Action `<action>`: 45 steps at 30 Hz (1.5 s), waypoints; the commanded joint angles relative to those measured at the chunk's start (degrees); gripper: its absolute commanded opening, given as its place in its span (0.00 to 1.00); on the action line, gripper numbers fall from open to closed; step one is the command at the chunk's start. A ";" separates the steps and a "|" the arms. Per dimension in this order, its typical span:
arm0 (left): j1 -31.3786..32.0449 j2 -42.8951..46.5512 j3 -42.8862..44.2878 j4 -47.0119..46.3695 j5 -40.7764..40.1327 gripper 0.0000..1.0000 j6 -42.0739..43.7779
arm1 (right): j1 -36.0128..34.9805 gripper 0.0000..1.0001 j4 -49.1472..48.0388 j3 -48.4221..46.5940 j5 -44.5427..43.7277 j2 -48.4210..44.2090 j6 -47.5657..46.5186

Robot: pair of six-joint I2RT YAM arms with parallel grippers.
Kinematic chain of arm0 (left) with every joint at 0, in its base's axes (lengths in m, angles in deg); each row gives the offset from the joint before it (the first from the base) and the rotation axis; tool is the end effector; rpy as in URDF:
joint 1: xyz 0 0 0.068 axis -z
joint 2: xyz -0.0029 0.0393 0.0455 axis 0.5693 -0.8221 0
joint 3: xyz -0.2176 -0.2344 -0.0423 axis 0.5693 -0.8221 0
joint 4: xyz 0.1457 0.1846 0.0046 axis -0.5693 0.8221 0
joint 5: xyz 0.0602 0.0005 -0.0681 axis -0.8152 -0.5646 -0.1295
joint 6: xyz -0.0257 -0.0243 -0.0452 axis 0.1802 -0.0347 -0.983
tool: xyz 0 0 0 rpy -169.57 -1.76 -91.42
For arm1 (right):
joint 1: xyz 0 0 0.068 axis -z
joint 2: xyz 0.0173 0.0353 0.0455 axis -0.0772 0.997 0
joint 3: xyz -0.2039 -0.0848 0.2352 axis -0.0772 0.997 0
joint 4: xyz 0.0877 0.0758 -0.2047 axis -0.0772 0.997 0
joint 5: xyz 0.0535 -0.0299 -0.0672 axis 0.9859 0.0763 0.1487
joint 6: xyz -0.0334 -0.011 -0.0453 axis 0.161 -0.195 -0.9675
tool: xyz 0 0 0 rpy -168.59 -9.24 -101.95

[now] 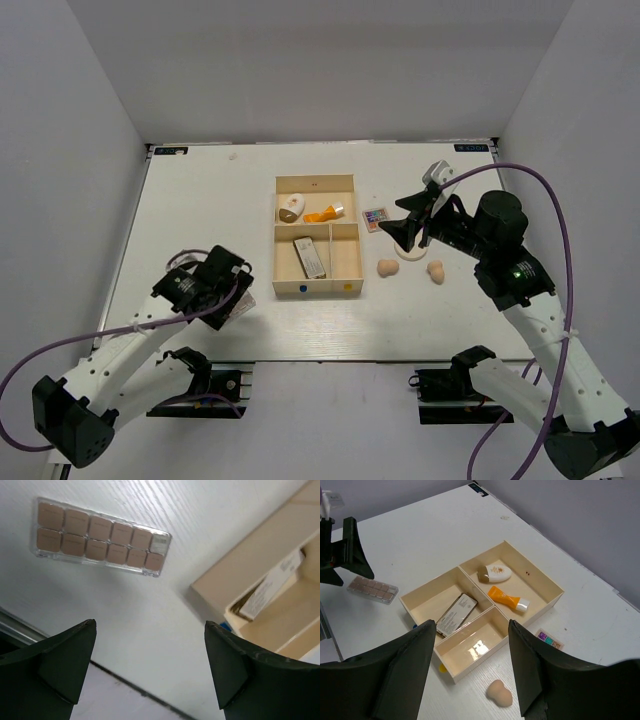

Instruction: Organize the makeup

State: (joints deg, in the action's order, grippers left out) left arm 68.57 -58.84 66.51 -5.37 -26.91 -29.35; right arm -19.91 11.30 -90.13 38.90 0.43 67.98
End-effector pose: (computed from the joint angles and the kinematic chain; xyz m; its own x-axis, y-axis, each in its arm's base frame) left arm 0.0771 -0.0354 0.2882 -0.5098 -0.7875 -0.3463 -0.7276 0.6095 -0.3148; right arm 0.1083 0.0691 0.4366 0.0533 -0.1029 -0.9933 -0.7796 0.6173 -0.1058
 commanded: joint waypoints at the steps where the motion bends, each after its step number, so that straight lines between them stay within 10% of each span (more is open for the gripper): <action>1: -0.29 1.47 -4.25 -2.94 -4.44 0.98 -14.03 | 0.43 0.66 -2.80 0.10 -0.42 -1.05 0.78; 15: -0.29 -0.45 -11.46 0.56 -11.38 0.97 -49.78 | 0.69 0.66 -3.07 0.89 -1.12 -1.49 1.22; 29: -0.91 -17.77 -3.13 -0.40 -12.88 0.97 -54.12 | 1.05 0.66 -3.51 2.21 -1.82 -2.28 0.96; 37: -0.91 -22.68 8.20 1.26 -21.48 0.97 -28.84 | 1.14 0.67 -3.77 2.56 -2.00 -2.02 0.78; 45: -0.91 -20.51 17.37 -20.68 -13.53 0.97 50.06 | 1.14 0.67 -4.12 2.56 -1.91 -1.58 0.87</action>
State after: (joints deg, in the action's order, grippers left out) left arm 67.81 -83.19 83.34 -15.75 -45.36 -14.67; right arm -18.89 9.95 -87.37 37.34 -0.97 69.01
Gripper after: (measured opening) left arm 0.969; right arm 0.668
